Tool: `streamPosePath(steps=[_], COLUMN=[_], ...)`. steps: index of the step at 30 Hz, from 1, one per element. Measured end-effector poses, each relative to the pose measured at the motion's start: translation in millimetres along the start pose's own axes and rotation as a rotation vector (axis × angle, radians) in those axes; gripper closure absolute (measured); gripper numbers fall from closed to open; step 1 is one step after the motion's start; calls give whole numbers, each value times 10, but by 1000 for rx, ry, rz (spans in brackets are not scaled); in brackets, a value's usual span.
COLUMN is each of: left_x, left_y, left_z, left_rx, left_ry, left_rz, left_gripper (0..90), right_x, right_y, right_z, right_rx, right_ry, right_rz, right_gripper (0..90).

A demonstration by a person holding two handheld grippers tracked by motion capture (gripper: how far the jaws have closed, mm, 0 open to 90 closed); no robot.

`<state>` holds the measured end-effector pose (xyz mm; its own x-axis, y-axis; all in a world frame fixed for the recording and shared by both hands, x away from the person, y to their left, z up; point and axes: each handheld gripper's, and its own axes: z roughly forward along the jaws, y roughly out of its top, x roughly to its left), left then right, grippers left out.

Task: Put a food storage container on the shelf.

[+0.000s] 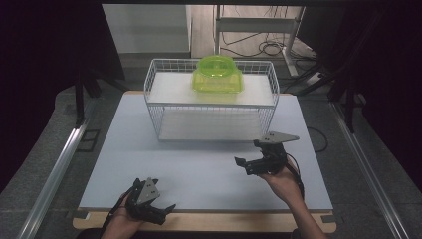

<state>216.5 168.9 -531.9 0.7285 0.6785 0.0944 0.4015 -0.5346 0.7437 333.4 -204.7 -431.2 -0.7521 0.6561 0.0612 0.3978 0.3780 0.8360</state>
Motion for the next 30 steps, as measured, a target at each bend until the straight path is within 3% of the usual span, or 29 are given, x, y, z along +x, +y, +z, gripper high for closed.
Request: streamPosePath(steps=[14, 26, 30], left_x=[-2, 0, -2], left_y=[1, -2, -4], left_z=[-7, -9, -8], left_rx=[-5, -13, -18], left_ry=[5, 8, 9], left_rz=[-3, -3, 0], left_gripper=[23, 23, 23], right_x=[76, 137, 142], right_y=[-325, -580, -699], right_z=[-129, -103, -68], right_rx=[-7, 49, 81], right_ry=[-60, -88, -89], right_rz=[-38, -75, -64], right_gripper=[49, 49, 49])
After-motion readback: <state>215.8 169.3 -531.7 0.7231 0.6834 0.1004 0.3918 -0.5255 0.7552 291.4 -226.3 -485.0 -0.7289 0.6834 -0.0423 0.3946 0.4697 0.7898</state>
